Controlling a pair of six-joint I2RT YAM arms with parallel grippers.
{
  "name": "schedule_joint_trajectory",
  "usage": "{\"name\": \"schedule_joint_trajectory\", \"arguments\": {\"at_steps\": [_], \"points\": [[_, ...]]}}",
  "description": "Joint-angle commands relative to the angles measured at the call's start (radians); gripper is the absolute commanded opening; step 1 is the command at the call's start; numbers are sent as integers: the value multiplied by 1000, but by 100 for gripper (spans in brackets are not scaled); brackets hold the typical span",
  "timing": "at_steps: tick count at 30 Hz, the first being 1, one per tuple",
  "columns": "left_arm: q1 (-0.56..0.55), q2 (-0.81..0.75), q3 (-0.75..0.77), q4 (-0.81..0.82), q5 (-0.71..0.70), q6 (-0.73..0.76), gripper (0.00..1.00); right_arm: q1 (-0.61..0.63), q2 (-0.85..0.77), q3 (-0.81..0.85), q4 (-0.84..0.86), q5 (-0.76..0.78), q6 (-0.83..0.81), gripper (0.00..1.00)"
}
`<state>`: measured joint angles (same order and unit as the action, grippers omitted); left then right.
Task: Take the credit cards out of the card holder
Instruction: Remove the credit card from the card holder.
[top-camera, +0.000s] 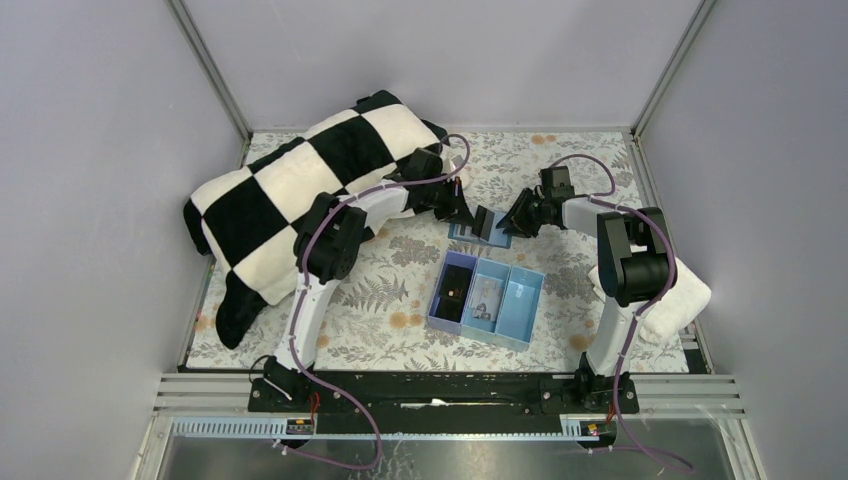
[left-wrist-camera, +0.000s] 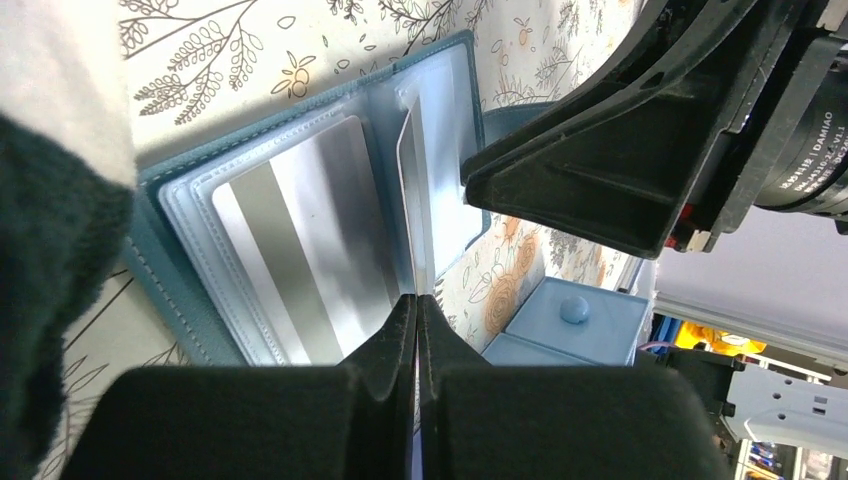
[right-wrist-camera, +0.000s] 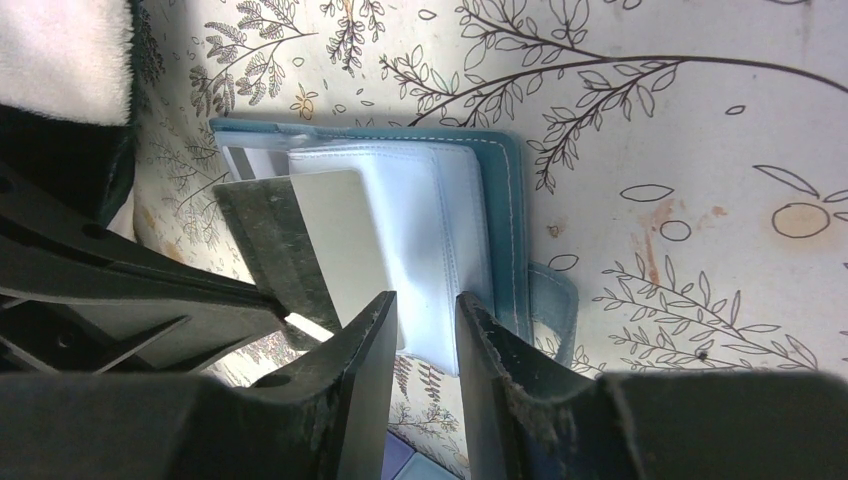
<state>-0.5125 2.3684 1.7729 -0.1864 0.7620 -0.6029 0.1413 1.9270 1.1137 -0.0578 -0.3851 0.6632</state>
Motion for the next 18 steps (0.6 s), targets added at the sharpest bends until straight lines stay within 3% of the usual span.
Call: {"name": "schedule_joint_trajectory", "arguments": {"at_steps": [1,8,16,18], "points": [[52,-113,16,-50,-32,76,0,7,3,11,-78,71,-36,36],[57,-184,-34,-41,-50,92,0,7,-82,33,-86,70,-8,39],[59,-257,-78,18,62,76,0,5,-175,41,-19,-37,0,68],[60,-279,-79,37,102,57,0,-2,-199,22,21,-73,32,79]]}}
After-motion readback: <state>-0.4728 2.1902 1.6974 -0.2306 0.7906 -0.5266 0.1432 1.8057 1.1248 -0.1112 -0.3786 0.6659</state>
